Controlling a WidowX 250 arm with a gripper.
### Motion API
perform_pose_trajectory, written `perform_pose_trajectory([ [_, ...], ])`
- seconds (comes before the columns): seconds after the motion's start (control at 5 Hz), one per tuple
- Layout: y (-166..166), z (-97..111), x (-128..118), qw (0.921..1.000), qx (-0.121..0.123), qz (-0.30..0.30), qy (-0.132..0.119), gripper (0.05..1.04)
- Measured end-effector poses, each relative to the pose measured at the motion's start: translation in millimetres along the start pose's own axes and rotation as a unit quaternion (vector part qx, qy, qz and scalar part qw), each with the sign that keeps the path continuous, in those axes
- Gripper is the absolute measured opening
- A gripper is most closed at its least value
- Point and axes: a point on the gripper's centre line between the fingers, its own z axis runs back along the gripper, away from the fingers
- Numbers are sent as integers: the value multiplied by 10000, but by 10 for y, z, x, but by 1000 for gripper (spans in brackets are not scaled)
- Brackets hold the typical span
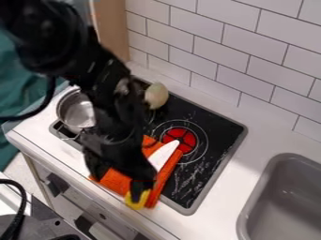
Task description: Moved the yellow knife to the right of the red towel
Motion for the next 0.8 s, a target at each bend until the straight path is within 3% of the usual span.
perform_pose_trajectory([
  [0.4,-100,-177,-84,9992,-49,245,316,1007],
  [0.8,-117,-247,-33,9963,-405,743,174,1007],
])
